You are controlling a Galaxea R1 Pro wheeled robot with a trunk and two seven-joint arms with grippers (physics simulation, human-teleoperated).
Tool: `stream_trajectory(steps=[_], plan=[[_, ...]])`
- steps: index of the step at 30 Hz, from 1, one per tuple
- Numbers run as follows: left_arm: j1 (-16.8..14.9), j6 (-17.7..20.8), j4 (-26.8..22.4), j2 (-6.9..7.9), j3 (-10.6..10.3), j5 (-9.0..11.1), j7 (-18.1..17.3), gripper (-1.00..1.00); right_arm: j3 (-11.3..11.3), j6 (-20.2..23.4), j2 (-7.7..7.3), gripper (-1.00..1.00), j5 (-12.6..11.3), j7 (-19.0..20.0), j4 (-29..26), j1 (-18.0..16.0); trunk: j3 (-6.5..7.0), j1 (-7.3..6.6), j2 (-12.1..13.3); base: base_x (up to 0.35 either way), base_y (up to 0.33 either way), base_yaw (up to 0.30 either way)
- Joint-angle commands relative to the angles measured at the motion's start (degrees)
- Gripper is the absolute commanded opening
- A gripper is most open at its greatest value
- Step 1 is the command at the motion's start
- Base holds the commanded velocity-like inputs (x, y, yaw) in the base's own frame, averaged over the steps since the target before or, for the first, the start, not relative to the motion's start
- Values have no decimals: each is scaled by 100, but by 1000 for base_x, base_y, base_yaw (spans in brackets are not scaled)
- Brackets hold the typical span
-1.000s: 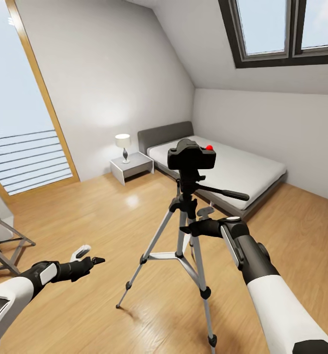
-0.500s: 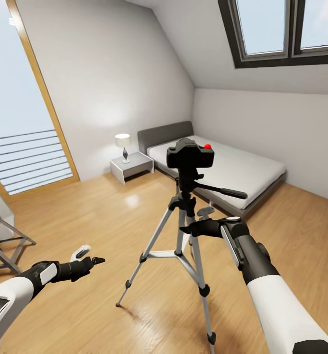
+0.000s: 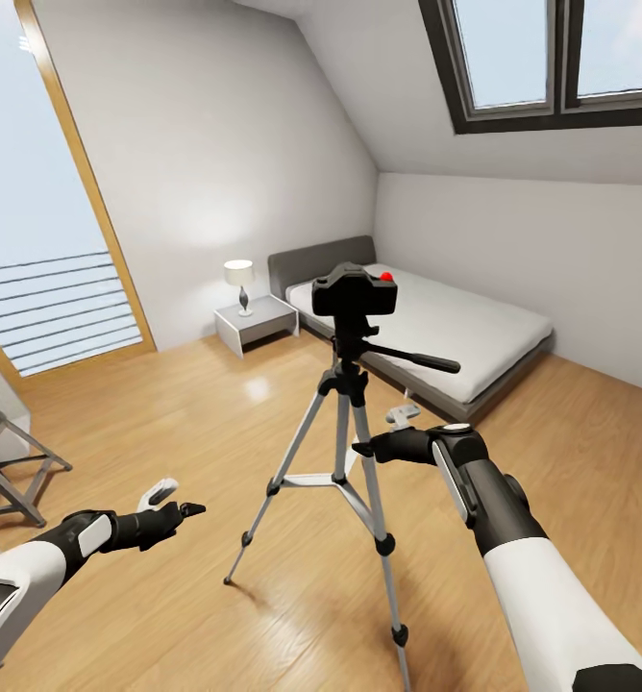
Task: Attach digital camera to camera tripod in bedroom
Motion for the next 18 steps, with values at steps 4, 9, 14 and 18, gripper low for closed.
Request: stream_trajectory(steps=[4, 9, 14, 18], plan=[[-2, 37, -1, 2, -49, 54, -13, 100, -7, 17, 0, 100, 60, 47, -7, -5, -12, 3, -12, -12, -7, 0], [-2, 36, -1, 3, -47, 56, -13, 100, -6, 17, 1, 100, 60, 47, -7, -5, -12, 3, -12, -4, -2, 0], [-4, 36, -1, 3, -47, 59, -17, 100, -6, 17, 2, 100, 60, 47, -7, -5, -12, 3, -12, -9, -1, 0], [-3, 36, -1, 4, -46, 60, -21, 100, -1, 17, 2, 100, 60, 47, -2, -5, -12, 3, -12, -144, 0, 0]])
